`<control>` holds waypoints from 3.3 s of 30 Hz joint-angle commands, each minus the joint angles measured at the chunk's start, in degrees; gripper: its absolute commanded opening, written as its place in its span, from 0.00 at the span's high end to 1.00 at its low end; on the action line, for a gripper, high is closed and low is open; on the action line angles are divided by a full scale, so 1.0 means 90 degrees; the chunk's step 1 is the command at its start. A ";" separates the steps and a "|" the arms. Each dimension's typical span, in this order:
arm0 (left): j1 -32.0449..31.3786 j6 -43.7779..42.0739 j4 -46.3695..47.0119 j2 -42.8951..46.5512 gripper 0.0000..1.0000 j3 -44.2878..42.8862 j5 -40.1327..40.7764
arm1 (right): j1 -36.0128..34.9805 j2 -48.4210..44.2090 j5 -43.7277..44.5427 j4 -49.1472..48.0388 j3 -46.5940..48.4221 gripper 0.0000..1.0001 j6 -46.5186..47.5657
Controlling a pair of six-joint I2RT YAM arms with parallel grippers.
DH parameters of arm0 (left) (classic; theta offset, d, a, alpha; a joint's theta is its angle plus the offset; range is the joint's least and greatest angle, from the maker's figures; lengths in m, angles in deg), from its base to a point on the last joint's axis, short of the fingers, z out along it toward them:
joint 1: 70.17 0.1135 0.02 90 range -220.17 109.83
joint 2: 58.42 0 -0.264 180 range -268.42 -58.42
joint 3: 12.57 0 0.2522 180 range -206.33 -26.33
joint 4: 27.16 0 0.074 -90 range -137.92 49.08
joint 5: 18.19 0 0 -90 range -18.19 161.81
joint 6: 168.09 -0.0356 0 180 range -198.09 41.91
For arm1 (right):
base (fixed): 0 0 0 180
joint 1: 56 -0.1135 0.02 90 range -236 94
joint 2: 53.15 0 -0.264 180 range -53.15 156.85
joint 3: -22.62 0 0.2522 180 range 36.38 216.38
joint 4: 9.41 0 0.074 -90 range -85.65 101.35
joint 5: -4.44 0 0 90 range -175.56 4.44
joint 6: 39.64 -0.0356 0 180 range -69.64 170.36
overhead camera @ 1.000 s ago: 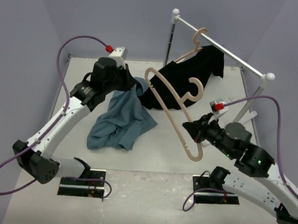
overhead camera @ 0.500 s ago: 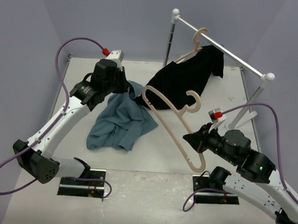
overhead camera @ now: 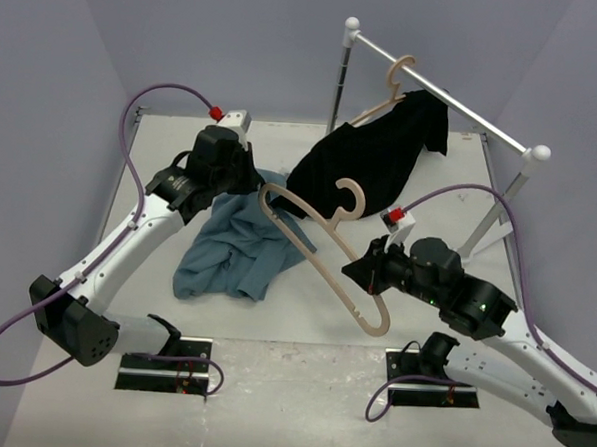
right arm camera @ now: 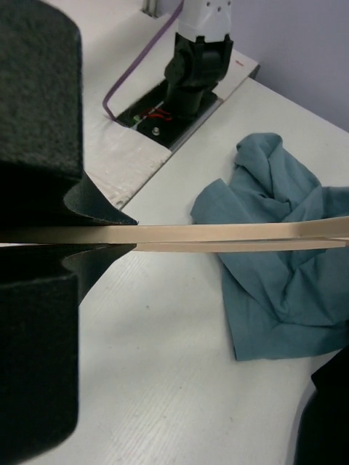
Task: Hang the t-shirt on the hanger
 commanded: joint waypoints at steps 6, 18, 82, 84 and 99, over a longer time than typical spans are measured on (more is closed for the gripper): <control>0.0030 0.0038 0.0396 0.0225 1.00 0.0193 -0.0504 | -0.0027 0.0837 0.1232 -0.1092 0.0702 1.00 0.0017; 0.0766 -0.0199 -0.0327 0.0365 1.00 -0.0435 0.0163 | -0.0167 0.1661 -0.1163 -0.2994 0.0015 1.00 -0.0816; 0.0333 -0.0682 -0.1529 0.0458 1.00 -0.1956 0.0288 | 0.0201 0.3408 0.0151 -0.5723 0.1184 1.00 0.0735; 0.0326 -0.0748 -0.1223 0.0425 1.00 -0.1762 -0.0495 | 0.0193 0.3296 0.0161 -0.5502 0.1217 1.00 0.0791; 0.0226 -0.1738 -0.0552 0.0802 1.00 -0.1945 -0.4235 | 0.1137 0.3584 -0.0513 -0.5573 0.1449 1.00 0.1186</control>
